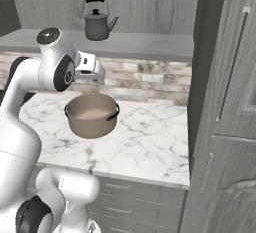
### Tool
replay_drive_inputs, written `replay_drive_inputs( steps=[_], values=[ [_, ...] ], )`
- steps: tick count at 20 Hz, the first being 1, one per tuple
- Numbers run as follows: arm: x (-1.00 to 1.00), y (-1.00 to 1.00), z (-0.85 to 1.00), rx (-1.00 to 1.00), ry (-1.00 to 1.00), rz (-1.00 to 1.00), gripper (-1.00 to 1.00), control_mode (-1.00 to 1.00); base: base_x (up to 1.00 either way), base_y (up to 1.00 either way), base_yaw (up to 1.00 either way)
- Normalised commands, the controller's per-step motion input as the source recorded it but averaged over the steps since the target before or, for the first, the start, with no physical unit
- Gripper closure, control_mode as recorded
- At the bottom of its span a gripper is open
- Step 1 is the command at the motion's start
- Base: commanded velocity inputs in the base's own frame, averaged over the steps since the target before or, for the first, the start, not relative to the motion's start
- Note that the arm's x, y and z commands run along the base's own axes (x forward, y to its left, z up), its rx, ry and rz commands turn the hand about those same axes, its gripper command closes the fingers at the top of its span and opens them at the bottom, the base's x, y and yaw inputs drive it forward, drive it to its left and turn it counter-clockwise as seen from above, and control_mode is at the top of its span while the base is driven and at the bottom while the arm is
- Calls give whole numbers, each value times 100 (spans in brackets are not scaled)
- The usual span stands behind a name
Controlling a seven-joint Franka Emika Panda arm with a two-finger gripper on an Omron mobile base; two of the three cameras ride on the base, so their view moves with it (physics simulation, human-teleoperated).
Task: Pick the kettle from the cabinet and place it on a stove burner. Then pick the pot from the counter and place it on another stove burner. Finally, turn both burners on.
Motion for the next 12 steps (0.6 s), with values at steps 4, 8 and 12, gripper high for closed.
replay_drive_inputs(
  steps=[4, 8, 12],
  values=[
    [10, 10, 35, -6, -11, -4, -100, -100, 0, 0, 0],
    [6, 10, 29, -5, -8, -2, -100, -100, 0, 0, 0],
    [1, 6, 25, -4, -8, -1, -100, -100, 0, 0, 0]
  ],
)
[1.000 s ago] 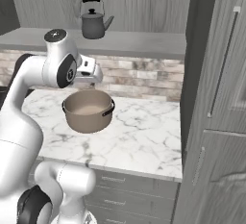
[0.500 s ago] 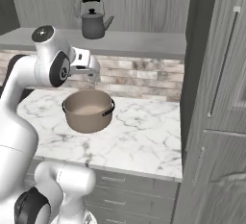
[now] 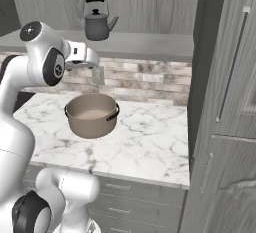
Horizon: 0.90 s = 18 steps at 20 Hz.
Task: Pick the kettle from the cabinet and place it on a stove burner. Then pick the pot from the counter and place it on another stove burner. Finally, turn both burners on.
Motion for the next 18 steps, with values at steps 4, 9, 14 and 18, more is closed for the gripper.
replay_drive_inputs(
  steps=[4, 9, 14, 18],
  values=[
    [1, 4, 25, -5, -12, 0, -100, -100, 0, 0, 0],
    [0, 3, 23, -4, -18, -1, -100, -100, 0, 0, 0],
    [1, 9, 21, -3, -18, -1, -100, -100, 0, 0, 0],
    [3, 6, 17, -1, -16, 0, -100, -100, 0, 0, 0]
  ],
)
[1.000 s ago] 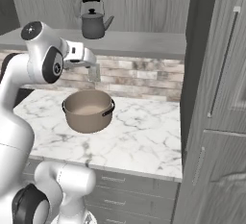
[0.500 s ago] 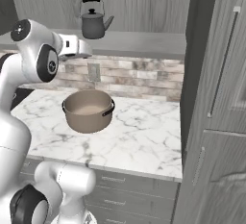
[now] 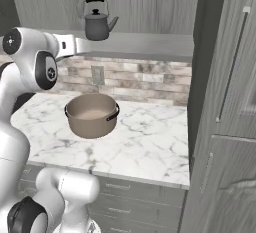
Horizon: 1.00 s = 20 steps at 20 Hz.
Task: Pick the kettle from the cabinet and place it on a stove burner. Then pick the pot from the counter and place it on another stove burner. Finally, turn both burners on.
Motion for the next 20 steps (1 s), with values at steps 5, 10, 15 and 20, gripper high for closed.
replay_drive_inputs(
  steps=[5, 10, 15, 20],
  values=[
    [11, 7, 20, 0, -8, -1, -100, -100, 0, 0, 0],
    [10, 4, 34, 0, -2, -3, -100, -100, 0, 0, 0],
    [4, 2, 42, 2, 0, -1, -100, -100, 0, 0, 0],
    [2, 4, 36, 3, -4, 0, -100, -100, 0, 0, 0]
  ],
)
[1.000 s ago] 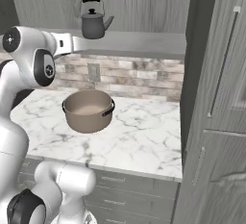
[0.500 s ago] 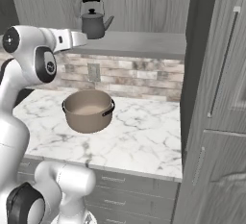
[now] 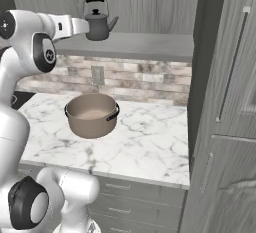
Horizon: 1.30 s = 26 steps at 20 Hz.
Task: Pick the kettle from the cabinet and place it on a stove burner. Then pick the pot from the counter and place it on another stove burner. Finally, turn both burners on.
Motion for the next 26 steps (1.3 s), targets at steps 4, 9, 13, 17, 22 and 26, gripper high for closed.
replay_drive_inputs(
  steps=[4, 9, 13, 17, 22, 26],
  values=[
    [0, 3, 31, 3, -8, 0, -100, -100, 0, 0, 0],
    [0, 3, 31, 3, -6, 0, -100, -100, 0, 0, 0],
    [0, 7, 25, 2, -6, 0, -100, -100, 0, 0, 0],
    [0, 5, 20, 2, -7, 0, -100, -100, 0, 0, 0],
    [0, 5, 8, 2, -9, 0, -100, -100, 0, 0, 0],
    [0, 0, 5, 4, -9, 0, -100, -100, 0, 0, 0]
  ],
)
